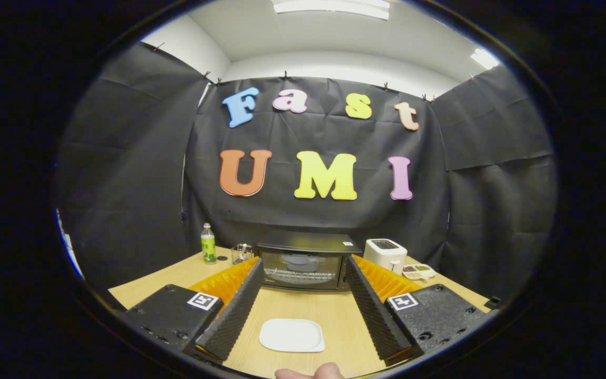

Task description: Open the toaster oven, put the food inside, and close the toaster oven door.

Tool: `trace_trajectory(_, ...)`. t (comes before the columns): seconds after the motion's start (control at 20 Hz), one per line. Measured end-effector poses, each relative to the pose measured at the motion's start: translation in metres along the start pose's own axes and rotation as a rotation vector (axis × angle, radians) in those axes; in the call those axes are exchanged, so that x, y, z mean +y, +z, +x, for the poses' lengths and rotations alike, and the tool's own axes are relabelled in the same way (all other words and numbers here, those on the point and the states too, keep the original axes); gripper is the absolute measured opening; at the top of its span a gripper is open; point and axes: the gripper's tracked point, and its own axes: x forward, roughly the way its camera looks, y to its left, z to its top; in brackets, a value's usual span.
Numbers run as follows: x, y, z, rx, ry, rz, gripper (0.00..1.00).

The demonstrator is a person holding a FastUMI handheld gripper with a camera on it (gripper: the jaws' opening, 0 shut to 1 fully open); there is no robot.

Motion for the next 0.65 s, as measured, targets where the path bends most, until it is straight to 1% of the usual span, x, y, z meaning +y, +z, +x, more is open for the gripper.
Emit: trace_trajectory(0.65, 0.0052, -0.0070, 0.0053, 0.035, 0.002, 0.009, 1.00)
